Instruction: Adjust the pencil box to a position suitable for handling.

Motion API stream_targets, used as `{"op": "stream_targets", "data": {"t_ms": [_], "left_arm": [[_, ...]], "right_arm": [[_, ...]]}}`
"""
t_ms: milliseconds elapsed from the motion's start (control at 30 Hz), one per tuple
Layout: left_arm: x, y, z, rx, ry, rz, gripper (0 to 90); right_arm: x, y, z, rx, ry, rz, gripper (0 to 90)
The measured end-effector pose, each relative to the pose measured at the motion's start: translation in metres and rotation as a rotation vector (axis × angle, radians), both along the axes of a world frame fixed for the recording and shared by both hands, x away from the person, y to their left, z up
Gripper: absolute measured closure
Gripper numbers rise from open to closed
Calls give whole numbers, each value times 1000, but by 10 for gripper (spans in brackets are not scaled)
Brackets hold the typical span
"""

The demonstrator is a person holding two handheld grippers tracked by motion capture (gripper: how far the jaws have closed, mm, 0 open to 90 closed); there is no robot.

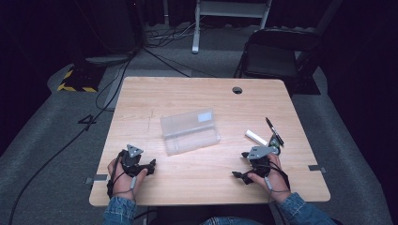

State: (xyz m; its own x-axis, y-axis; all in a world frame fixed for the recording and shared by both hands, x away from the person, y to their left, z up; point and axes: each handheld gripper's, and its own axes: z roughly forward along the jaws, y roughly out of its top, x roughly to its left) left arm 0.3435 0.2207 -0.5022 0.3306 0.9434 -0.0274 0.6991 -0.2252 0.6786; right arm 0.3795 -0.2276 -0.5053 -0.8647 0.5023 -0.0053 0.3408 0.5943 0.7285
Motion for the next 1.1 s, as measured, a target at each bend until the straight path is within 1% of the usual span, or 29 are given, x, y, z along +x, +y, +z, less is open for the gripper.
{"op": "stream_targets", "data": {"t_ms": [33,67,133,167,300,367,400,533,667,733,767,867,933,1000,1100], "left_arm": [[1,0,2,-8,12,-10,188],[1,0,3,-21,20,-16,226],[1,0,7,-55,17,-18,227],[1,0,10,-60,11,-19,227],[3,-3,24,-65,-20,-23,233],[4,-5,29,-65,-21,-36,236],[5,-6,31,-70,-20,-36,239],[9,-6,37,-67,-28,-54,239],[15,-6,41,-79,-45,-51,237],[16,-7,41,-80,-43,-52,234],[18,-6,42,-74,-46,-60,232],[25,-8,44,-87,-44,-58,227],[27,-9,44,-87,-40,-58,224],[32,-12,44,-78,-35,-70,218],[36,-13,42,-84,-30,-66,219]], "right_arm": [[0,0,0,1,0,0,103],[0,0,0,1,0,1,105],[-1,0,0,0,-5,3,106],[-1,0,0,0,-5,3,106],[-1,0,0,1,-4,10,106],[-1,-1,0,1,-1,14,106],[-1,-1,0,1,-1,15,106],[-1,-1,0,1,-3,26,108],[-1,-1,0,1,-3,26,109],[-1,-1,0,0,-3,26,108],[-1,-1,0,-1,-3,28,109],[-1,-1,0,3,-1,33,111],[-1,-1,0,3,-1,33,111],[-1,-1,0,3,-1,33,111],[0,-1,0,1,-2,33,111]]}}
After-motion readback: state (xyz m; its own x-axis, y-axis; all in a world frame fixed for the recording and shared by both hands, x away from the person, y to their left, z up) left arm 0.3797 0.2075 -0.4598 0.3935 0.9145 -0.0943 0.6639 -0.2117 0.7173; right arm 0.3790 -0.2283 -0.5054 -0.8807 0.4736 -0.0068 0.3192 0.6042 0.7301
